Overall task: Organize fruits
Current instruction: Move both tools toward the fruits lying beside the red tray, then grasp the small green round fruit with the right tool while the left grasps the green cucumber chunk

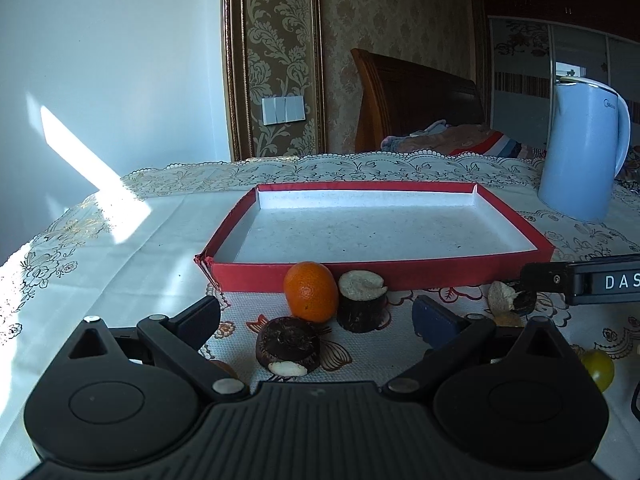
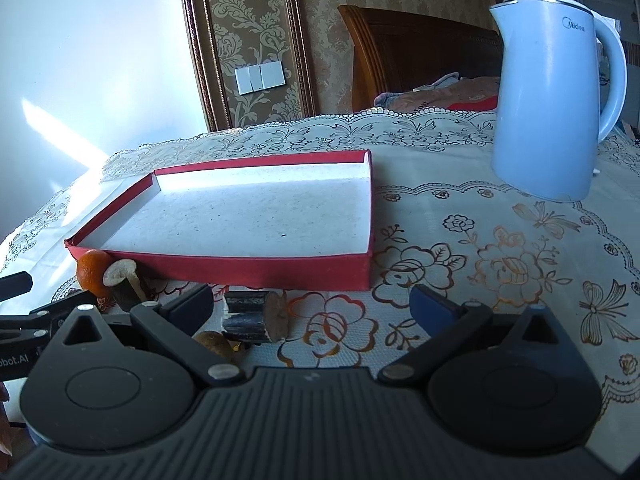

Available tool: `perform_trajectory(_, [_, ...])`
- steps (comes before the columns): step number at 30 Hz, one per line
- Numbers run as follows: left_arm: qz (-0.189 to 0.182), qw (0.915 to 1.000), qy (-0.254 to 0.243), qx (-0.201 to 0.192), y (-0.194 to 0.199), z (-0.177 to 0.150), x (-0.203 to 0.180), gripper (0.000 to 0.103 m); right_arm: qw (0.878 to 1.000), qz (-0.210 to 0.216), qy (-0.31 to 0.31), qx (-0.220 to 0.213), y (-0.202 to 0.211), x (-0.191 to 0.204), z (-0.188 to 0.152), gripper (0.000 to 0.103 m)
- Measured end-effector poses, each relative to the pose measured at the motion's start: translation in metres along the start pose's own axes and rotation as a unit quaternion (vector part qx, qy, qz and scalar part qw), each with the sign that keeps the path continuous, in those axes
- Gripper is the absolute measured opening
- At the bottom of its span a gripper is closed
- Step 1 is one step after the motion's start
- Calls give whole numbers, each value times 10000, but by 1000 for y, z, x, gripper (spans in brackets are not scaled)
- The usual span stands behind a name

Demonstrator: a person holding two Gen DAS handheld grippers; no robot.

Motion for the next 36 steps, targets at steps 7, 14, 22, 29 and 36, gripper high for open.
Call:
perform_trajectory(7, [-381, 9974, -510, -326, 15, -4, -22, 103, 9999, -43, -103, -32, 0, -5, 1, 103])
perform_trajectory(14, [-463, 9961, -733, -185, 10, -7, -30, 103, 9999, -130, 5, -32, 0, -3, 0, 103])
perform_trajectory(22, [-571, 9953, -775, 66, 5, -11, -31, 103, 9995, -304, 6, 22, -3, -7, -2, 103])
perform_trajectory(29, [-635, 9937, -875, 297, -1, -14, -34, 103, 9991, -311, 284, 83, 12, -4, -8, 103])
perform_trajectory(36, [-602, 9919, -1025, 437, -5, -18, -39, 103, 9982, 219, 429, 348, 55, -10, -31, 103])
Point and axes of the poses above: each gripper's, at about its wrist camera, not at the fingertips, and y roughly against the way its jaws point, x to its left, z to its top, the point moved 4 cm from there along -y, roughly the way its jaws point, and after that the axes turned 10 degrees about z, right-handed, at the moved point
